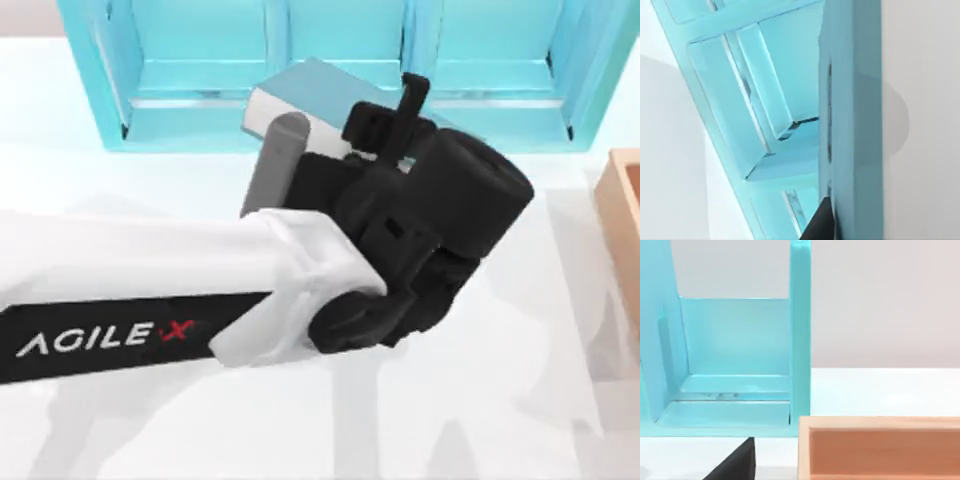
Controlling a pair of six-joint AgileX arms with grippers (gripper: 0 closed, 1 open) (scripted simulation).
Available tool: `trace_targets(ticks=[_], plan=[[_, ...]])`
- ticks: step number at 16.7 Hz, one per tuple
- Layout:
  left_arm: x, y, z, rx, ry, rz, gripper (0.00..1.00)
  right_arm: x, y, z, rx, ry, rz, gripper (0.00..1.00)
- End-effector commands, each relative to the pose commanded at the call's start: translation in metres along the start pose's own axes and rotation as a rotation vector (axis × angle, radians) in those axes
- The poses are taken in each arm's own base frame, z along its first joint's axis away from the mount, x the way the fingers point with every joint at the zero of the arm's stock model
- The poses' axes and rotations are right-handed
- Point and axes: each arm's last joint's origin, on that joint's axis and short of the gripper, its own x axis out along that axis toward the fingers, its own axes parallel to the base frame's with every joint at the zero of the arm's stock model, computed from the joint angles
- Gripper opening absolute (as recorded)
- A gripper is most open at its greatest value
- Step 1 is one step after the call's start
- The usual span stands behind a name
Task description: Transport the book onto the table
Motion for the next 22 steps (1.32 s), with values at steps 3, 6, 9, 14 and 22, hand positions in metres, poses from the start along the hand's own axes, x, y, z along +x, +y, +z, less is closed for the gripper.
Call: trace_targets(ticks=[3,6,9,14,22], plan=[[-0.016,0.022,-0.047,-0.165,-0.021,0.01,0.0,0.0,0.0,0.0,0.0,0.0,0.0,1.0],[-0.032,0.044,-0.084,-0.266,-0.04,-0.005,0.0,0.0,0.0,0.0,0.0,0.0,0.0,1.0],[-0.044,0.06,-0.106,-0.317,-0.051,-0.028,0.0,0.0,0.0,0.0,0.0,0.0,0.0,1.0],[-0.049,0.067,-0.115,-0.333,-0.055,-0.039,0.0,0.0,0.0,0.0,0.0,0.0,0.0,1.0],[-0.054,0.067,-0.115,-0.333,-0.055,-0.039,0.0,0.0,0.0,0.0,0.0,0.0,0.0,1.0]])
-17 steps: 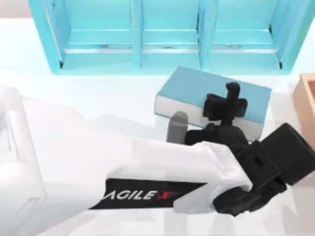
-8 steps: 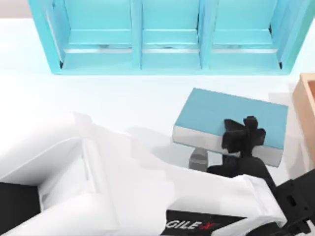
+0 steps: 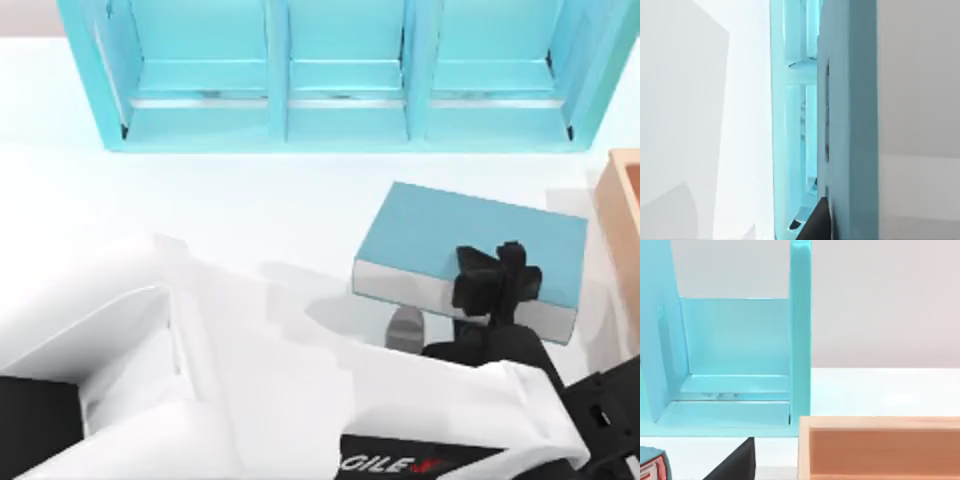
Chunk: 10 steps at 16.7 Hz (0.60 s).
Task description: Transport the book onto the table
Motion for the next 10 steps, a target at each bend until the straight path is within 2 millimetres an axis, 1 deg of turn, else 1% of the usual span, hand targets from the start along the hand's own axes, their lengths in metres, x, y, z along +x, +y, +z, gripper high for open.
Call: trace_targets(ticks=[3,8,10], plan=[[0.003,0.003,0.001,0.006,-0.004,0.004,0.0,0.0,0.0,0.0,0.0,0.0,0.0,1.0],[0.01,0.027,0.0,0.006,-0.004,0.005,0.0,0.0,0.0,0.0,0.0,0.0,0.0,1.0],[0.01,0.031,0.0,0.006,-0.003,0.004,0.0,0.0,0.0,0.0,0.0,0.0,0.0,1.0]])
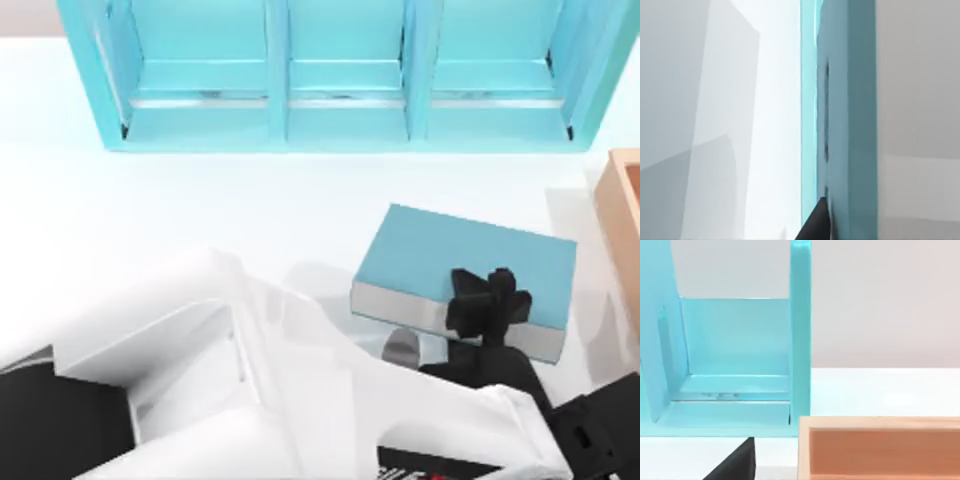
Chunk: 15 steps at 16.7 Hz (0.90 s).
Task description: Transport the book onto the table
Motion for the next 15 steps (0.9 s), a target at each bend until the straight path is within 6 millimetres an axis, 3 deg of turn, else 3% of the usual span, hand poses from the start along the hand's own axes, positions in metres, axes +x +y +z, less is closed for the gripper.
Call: trace_targets(ticks=[2,15], plan=[[0.0,0.0,0.0,0.0,0.0,0.0,0.0,0.0,0.0,0.0,0.0,0.0,0.0,1.0],[0.0,0.0,0.0,0.0,0.0,0.0,0.98,0.0,0.0,0.0,0.0,0.0,0.0,1.0]])
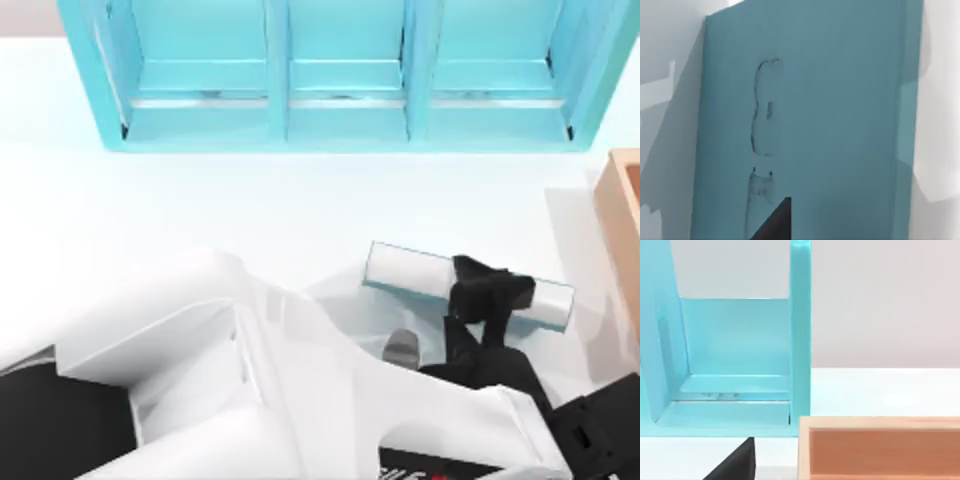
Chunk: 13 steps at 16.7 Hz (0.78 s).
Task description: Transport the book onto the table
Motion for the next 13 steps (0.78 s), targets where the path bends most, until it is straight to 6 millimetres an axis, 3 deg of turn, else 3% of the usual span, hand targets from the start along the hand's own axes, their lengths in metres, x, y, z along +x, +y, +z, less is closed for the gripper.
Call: trace_targets(ticks=[10,13], plan=[[-0.0003,0.001,0.0002,0.003,0.0,0.001,1.0,0.0,0.0,0.0,0.0,0.0,0.0,1.0],[-0.0092,0.006,-0.0029,-0.002,0.008,0.006,1.0,0.0,0.0,0.0,0.0,0.0,0.0,1.0]])
